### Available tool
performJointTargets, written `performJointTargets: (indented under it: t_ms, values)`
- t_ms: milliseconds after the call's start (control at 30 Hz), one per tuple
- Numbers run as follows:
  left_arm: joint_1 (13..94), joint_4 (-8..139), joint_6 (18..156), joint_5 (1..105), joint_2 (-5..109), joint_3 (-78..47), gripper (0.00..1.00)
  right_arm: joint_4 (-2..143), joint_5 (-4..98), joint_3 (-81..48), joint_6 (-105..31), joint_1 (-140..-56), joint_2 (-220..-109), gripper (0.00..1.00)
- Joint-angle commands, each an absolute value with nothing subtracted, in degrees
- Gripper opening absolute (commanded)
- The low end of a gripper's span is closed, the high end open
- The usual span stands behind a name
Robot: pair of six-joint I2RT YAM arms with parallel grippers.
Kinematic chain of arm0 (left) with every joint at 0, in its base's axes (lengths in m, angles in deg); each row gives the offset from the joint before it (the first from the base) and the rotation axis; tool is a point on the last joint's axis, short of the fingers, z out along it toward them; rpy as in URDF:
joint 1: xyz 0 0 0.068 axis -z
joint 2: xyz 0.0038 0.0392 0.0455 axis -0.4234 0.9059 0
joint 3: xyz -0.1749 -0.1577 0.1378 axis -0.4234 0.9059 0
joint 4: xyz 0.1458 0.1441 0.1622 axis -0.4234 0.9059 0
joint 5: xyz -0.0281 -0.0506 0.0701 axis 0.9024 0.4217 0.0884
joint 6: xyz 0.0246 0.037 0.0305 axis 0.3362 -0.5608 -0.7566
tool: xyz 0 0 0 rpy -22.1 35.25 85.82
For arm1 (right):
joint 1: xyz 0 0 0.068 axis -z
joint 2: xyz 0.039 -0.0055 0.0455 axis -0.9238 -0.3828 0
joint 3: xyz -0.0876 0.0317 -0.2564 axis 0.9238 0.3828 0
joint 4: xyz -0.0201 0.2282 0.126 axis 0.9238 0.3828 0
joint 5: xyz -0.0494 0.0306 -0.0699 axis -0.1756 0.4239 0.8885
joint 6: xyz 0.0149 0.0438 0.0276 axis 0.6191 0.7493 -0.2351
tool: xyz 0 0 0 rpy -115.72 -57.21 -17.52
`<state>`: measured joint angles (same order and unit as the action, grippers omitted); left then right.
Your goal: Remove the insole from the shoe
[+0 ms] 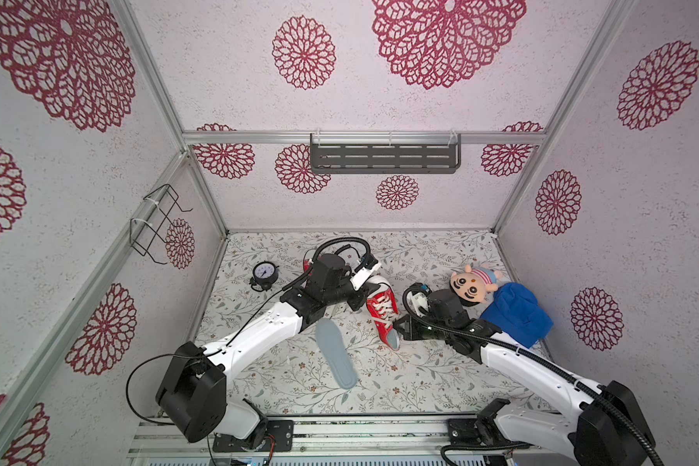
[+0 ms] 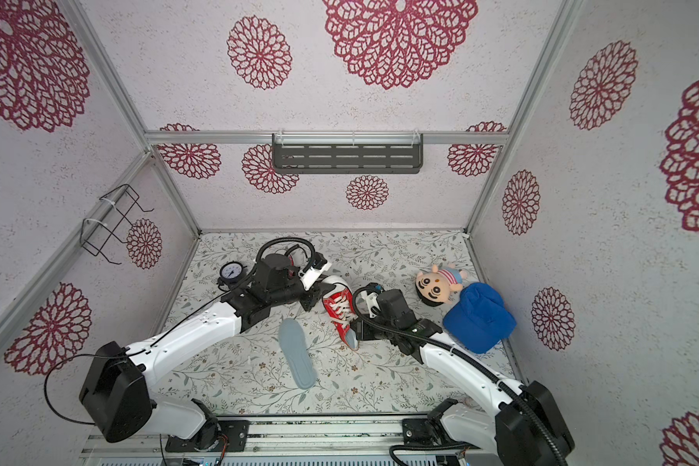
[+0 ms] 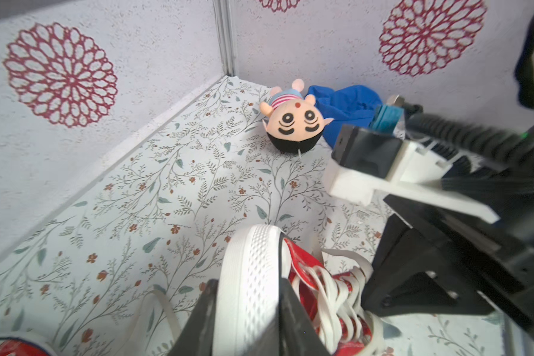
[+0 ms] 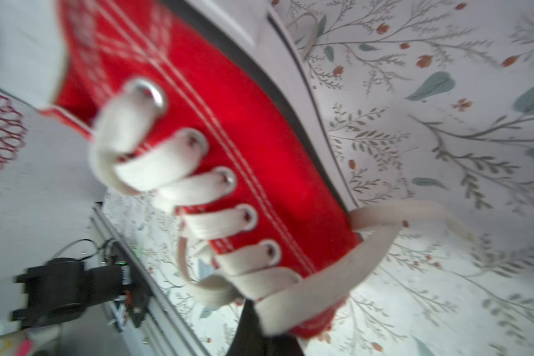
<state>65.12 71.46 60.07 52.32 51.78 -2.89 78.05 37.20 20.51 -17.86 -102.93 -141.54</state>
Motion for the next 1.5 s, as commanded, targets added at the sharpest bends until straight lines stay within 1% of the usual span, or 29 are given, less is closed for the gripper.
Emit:
performJointTargets:
  t_ms: [0, 33, 133, 200, 267, 433, 533, 600, 633, 667, 700, 733, 767, 800, 833, 933, 1000, 1067, 1100, 1200, 1267, 1400, 1467]
  values:
    - [69.0, 65.3, 52.7, 39.6, 50.1, -0.8, 0.0, 64.5, 27.4, 20.7, -5.9, -102.5, -138.0, 0.0]
    - [69.5, 64.2, 51.9, 37.4, 50.0, -0.4, 0.0, 66.4, 27.6, 20.5, -5.8, -102.3, -137.7, 0.0]
    - [69.4, 63.7, 52.2, 35.0, 50.0, -0.5, 0.0, 83.3, 32.6, 17.9, -12.5, -101.9, -136.9, 0.0]
    - [68.7, 65.0, 53.1, 35.4, 50.7, -1.6, 0.0, 95.2, 37.7, 17.7, -17.0, -101.9, -137.5, 0.0]
    - [67.9, 66.3, 54.8, 36.4, 51.3, -2.8, 0.0, 102.8, 41.5, 20.0, -18.4, -101.9, -138.3, 0.0]
    - [65.7, 67.6, 58.6, 38.4, 52.6, -4.3, 0.0, 108.1, 43.7, 29.0, -17.1, -101.9, -138.3, 0.0]
    - [64.1, 68.7, 60.4, 40.8, 53.0, -5.1, 0.0, 111.6, 47.7, 28.9, -18.6, -101.9, -138.2, 0.0]
    - [63.6, 69.2, 60.6, 43.2, 53.1, -5.3, 0.0, 108.4, 46.3, 27.9, -20.2, -101.9, -135.9, 0.0]
    - [63.5, 69.0, 60.7, 44.0, 53.0, -5.2, 0.0, 105.2, 45.0, 27.6, -21.0, -101.9, -134.0, 0.09]
    - [63.5, 69.0, 60.5, 45.0, 53.0, -5.1, 0.0, 102.4, 43.9, 27.7, -21.3, -101.8, -132.4, 0.22]
    - [63.5, 69.1, 60.4, 46.1, 52.9, -5.0, 0.0, 99.2, 43.1, 27.8, -21.7, -101.5, -130.8, 0.37]
    - [63.4, 69.1, 60.4, 46.7, 52.9, -5.0, 0.0, 96.3, 42.1, 27.9, -22.7, -101.1, -129.7, 0.47]
    - [63.4, 69.2, 60.5, 47.0, 53.1, -5.0, 0.0, 94.6, 41.9, 28.0, -23.3, -100.7, -129.3, 0.53]
    - [63.2, 69.5, 60.5, 47.5, 53.2, -5.2, 0.0, 93.0, 41.6, 28.1, -24.4, -100.2, -129.4, 0.59]
    - [63.1, 69.7, 60.6, 47.6, 53.4, -5.4, 0.0, 91.3, 41.0, 28.3, -26.0, -99.8, -130.3, 0.61]
    - [62.8, 69.8, 60.8, 48.6, 53.9, -5.5, 0.0, 87.5, 38.2, 28.3, -28.4, -99.3, -136.0, 0.63]
    - [62.7, 70.2, 61.0, 48.6, 54.1, -5.9, 0.0, 86.5, 36.7, 27.6, -28.4, -99.3, -140.4, 0.61]
    - [62.5, 70.3, 61.3, 48.0, 54.0, -6.1, 0.0, 85.9, 35.8, 27.3, -27.4, -99.3, -143.1, 0.54]
    - [62.4, 70.2, 61.6, 47.7, 54.0, -6.1, 0.0, 85.9, 35.7, 27.4, -26.8, -99.3, -143.4, 0.49]
    - [61.7, 70.5, 63.7, 45.0, 53.5, -7.1, 0.0, 88.7, 36.7, 27.8, -24.4, -99.3, -141.0, 0.25]
    - [60.7, 71.4, 65.2, 43.6, 52.6, -8.3, 0.0, 90.9, 36.9, 28.6, -22.9, -99.3, -138.4, 0.0]
    - [56.0, 73.7, 68.3, 41.3, 48.9, -11.0, 0.0, 96.4, 37.9, 30.7, -20.4, -99.3, -134.5, 0.0]
    - [52.9, 74.6, 68.8, 40.2, 46.0, -11.9, 0.0, 96.8, 37.8, 31.7, -20.4, -99.3, -133.3, 0.0]
